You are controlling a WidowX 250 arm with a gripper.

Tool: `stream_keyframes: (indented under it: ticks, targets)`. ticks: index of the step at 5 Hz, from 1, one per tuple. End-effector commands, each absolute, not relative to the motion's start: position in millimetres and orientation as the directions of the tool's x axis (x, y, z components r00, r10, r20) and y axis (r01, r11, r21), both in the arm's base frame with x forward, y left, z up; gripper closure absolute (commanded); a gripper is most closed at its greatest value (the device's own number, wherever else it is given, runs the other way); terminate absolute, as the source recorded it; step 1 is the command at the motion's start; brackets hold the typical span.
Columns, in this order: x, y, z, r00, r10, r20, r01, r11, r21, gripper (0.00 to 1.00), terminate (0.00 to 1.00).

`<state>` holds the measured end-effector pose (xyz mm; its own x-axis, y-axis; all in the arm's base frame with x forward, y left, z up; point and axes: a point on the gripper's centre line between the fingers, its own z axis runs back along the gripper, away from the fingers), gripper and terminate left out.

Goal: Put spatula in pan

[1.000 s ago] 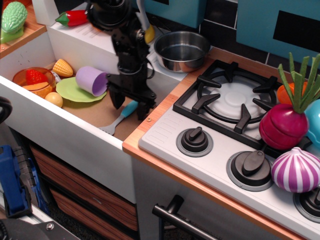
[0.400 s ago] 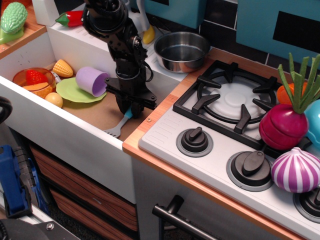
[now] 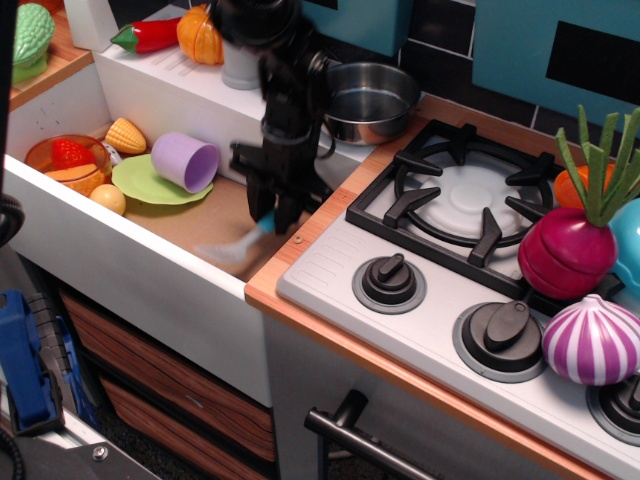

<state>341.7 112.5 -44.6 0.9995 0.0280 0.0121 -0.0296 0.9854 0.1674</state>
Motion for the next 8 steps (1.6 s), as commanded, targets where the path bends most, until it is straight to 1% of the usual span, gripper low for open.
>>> stream_keyframes:
  ticks: [1, 2, 3, 4, 5, 6, 7, 8]
  targets:
    - [357, 119, 15, 0.997, -0.011, 0.073, -0.006, 0.972, 0.236, 1.0, 0.0]
    - [362, 111, 42, 0.998, -0.005, 0.058, -0.01, 0.966, 0.258, 1.0, 0.0]
    - [364, 104, 65, 0.998, -0.04, 0.058, 0.023, 0.964, 0.265, 1.0, 0.0]
    - [372, 97, 83, 0.995, -0.076, 0.063, 0.055, 0.958, 0.281, 1.0, 0.0]
    - [381, 95, 94, 0.989, -0.12, 0.08, 0.09, 0.947, 0.308, 1.0, 0.0]
    - [401, 99, 101, 0.971, -0.214, 0.108, 0.17, 0.932, 0.319, 1.0, 0.0]
    - [416, 104, 100, 0.948, -0.283, 0.148, 0.226, 0.922, 0.315, 1.0, 0.0]
    - [428, 105, 95, 0.929, -0.325, 0.175, 0.27, 0.921, 0.28, 1.0, 0.0]
